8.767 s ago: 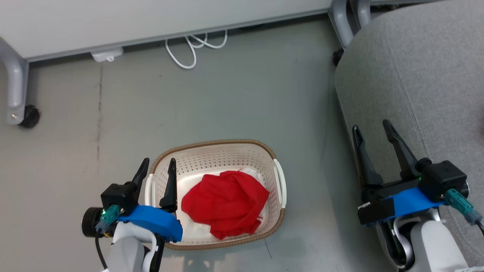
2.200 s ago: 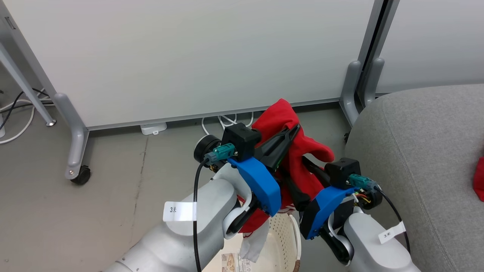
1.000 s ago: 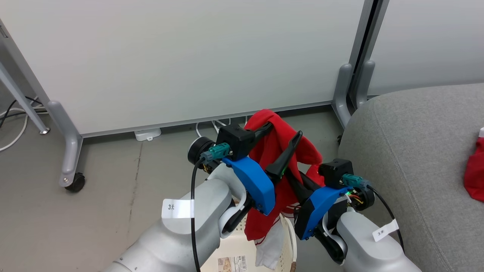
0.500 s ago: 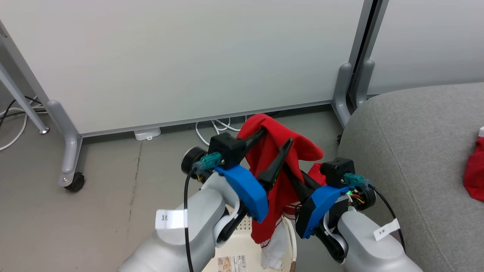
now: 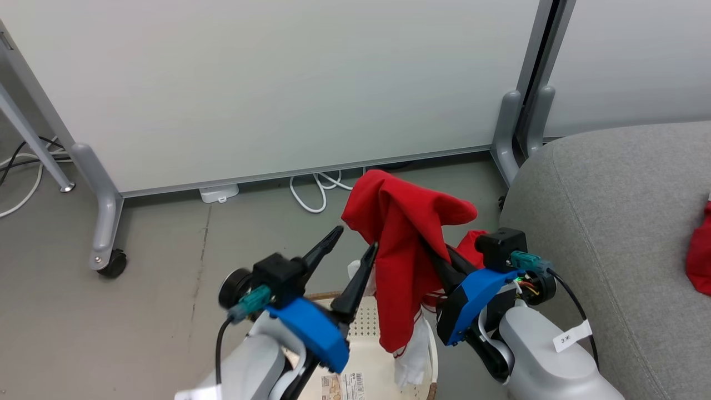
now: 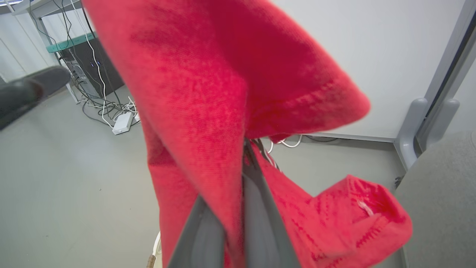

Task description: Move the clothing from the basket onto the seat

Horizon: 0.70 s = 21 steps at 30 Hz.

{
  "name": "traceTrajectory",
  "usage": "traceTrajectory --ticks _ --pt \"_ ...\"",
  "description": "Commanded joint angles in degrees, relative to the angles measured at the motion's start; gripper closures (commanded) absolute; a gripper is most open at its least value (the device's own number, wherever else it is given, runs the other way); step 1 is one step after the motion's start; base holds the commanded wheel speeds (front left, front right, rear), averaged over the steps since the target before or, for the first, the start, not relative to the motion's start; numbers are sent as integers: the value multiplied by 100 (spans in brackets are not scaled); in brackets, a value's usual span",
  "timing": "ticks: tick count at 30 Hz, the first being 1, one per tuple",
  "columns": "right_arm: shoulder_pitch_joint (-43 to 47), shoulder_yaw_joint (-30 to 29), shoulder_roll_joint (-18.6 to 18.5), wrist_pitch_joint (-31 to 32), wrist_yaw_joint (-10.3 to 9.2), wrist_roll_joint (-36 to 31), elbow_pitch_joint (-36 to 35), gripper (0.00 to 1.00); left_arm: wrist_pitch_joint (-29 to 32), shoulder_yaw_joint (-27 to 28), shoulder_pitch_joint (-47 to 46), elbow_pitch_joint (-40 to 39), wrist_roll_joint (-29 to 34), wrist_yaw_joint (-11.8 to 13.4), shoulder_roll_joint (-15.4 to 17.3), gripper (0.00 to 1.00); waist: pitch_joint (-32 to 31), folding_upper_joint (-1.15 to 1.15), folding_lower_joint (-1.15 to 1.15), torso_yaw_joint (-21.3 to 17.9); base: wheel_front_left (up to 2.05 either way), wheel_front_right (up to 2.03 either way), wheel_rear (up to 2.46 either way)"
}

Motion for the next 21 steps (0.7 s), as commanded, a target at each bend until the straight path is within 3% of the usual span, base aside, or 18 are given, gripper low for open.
traceTrajectory --ticks 1,9,21 --pt "47 -18 -5 -33 1 -17 -43 100 -17 110 145 -127 150 -3 72 0 6 0 0 0 0 0 0" --pt "127 -86 -5 -33 1 -74 -55 100 -16 924 1112 -815 785 -3 243 0 18 0 0 20 0 0 0" --pt "185 -127 -5 -33 1 -100 -88 100 -16 1279 1730 -1303 1094 -4 255 0 -5 0 0 46 0 0 0"
